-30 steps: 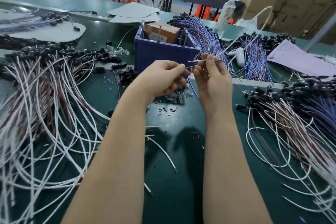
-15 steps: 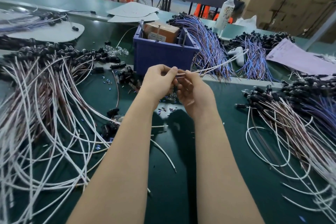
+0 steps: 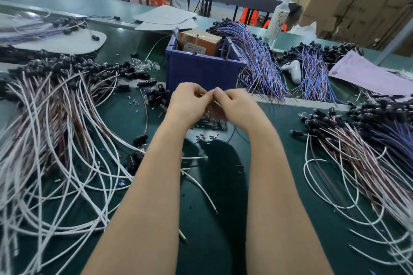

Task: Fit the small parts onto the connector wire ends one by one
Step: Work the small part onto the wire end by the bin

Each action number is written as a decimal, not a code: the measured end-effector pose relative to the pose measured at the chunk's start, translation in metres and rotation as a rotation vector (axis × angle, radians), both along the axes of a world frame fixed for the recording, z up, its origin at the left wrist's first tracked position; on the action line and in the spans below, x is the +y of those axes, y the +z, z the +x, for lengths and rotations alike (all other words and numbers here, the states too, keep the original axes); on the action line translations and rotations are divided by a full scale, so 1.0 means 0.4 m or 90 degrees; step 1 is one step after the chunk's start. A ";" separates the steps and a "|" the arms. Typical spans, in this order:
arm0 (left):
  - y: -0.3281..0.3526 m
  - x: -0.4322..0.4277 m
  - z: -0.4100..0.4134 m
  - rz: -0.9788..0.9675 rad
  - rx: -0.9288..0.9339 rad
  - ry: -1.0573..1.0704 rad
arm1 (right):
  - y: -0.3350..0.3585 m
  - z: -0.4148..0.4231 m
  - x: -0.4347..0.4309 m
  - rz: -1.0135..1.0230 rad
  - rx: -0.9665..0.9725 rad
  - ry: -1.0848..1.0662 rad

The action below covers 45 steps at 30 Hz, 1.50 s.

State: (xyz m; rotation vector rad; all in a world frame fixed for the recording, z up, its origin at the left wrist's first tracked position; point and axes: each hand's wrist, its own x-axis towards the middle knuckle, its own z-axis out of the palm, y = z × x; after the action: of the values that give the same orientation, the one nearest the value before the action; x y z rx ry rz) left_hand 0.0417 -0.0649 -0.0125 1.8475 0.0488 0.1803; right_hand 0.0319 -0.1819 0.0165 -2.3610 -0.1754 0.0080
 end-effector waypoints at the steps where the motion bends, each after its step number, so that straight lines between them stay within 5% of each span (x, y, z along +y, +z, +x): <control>1: -0.005 0.003 0.001 -0.031 0.006 0.030 | -0.018 -0.002 0.002 0.064 0.017 0.020; 8: -0.009 0.017 0.002 -0.250 0.059 0.061 | -0.079 0.026 0.002 0.222 -0.005 0.052; 20: -0.016 0.007 0.000 -0.203 0.096 0.042 | -0.153 0.025 0.037 0.347 -0.105 -0.017; 38: -0.033 -0.003 0.011 -0.247 0.040 0.166 | -0.172 0.027 0.042 0.302 -0.139 -0.021; 45: -0.040 -0.015 0.006 -0.159 0.007 0.234 | -0.173 0.028 0.043 0.286 -0.134 -0.011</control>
State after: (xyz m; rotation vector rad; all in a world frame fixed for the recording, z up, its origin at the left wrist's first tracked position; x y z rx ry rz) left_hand 0.0440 -0.0708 -0.0285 1.5778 0.4033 0.4024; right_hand 0.0429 -0.1648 -0.0526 -1.9110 -0.2329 -0.2632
